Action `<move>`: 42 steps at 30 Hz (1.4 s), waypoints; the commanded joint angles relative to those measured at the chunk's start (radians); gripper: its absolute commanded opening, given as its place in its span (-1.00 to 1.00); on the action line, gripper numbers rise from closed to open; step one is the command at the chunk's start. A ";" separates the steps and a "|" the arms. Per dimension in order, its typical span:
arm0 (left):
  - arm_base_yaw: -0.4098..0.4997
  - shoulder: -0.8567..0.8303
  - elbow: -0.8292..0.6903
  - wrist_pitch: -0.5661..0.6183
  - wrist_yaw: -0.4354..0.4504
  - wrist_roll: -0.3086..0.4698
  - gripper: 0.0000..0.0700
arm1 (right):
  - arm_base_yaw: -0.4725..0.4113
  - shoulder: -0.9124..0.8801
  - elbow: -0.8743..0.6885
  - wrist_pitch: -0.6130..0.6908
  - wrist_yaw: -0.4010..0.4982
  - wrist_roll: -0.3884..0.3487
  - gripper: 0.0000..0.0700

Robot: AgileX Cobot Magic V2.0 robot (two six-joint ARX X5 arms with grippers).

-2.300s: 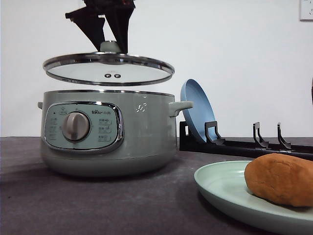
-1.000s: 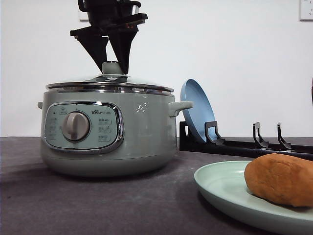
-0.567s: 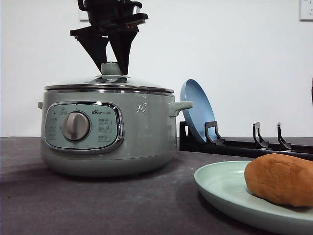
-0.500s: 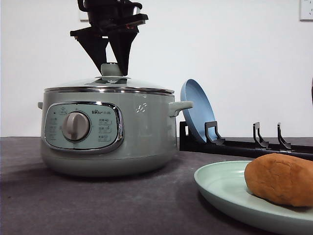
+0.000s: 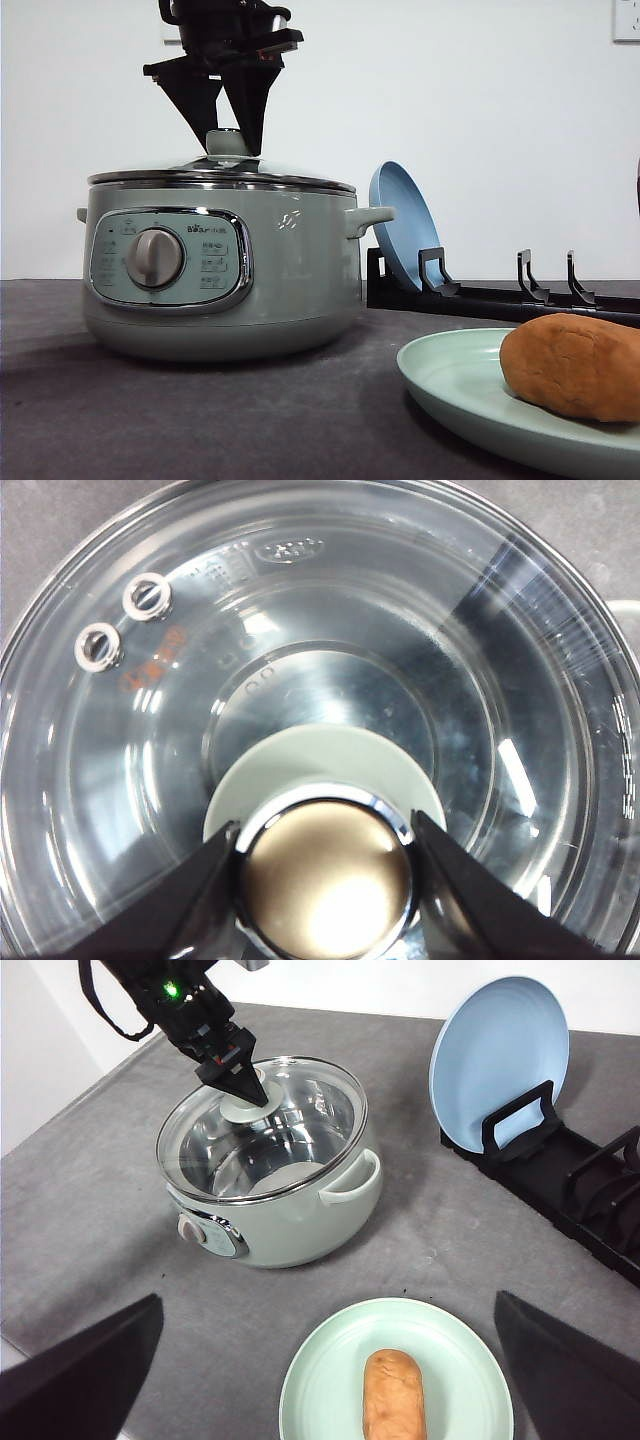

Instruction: Transfer potato from steamer to green plate

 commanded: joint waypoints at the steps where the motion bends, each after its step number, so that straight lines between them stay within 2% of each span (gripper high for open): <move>1: -0.008 -0.003 0.034 0.007 0.004 -0.002 -1.00 | 0.005 0.007 0.016 0.008 0.001 0.014 0.98; 13: -0.006 -0.003 -0.003 0.022 0.004 -0.003 -0.99 | 0.005 0.007 0.016 0.006 0.001 0.016 0.98; 15: -0.006 -0.003 -0.022 0.029 0.004 -0.003 -0.86 | 0.005 0.007 0.016 0.006 0.001 0.016 0.98; 19: -0.006 -0.003 -0.035 0.041 0.005 -0.003 -0.50 | 0.005 0.007 0.016 0.006 0.001 0.016 0.98; 21: -0.006 -0.003 -0.035 0.042 0.005 -0.005 -0.23 | 0.005 0.007 0.016 0.006 0.001 0.015 0.98; 22: -0.006 -0.003 -0.035 0.041 0.005 -0.007 -0.06 | 0.005 0.007 0.016 0.006 0.001 0.015 0.98; 26: -0.006 -0.005 -0.035 0.040 0.005 -0.029 0.86 | 0.005 0.007 0.016 0.006 0.001 0.014 0.98; 27: -0.006 -0.008 -0.035 0.040 0.005 -0.029 0.96 | 0.005 0.007 0.016 0.006 0.001 0.014 0.98; 33: -0.006 -0.073 -0.034 0.037 0.005 -0.029 1.00 | 0.005 0.007 0.016 0.006 0.001 0.014 0.98; 42: -0.007 -0.259 -0.035 -0.015 0.005 -0.040 1.00 | 0.005 0.007 0.016 -0.001 0.001 0.014 0.98</move>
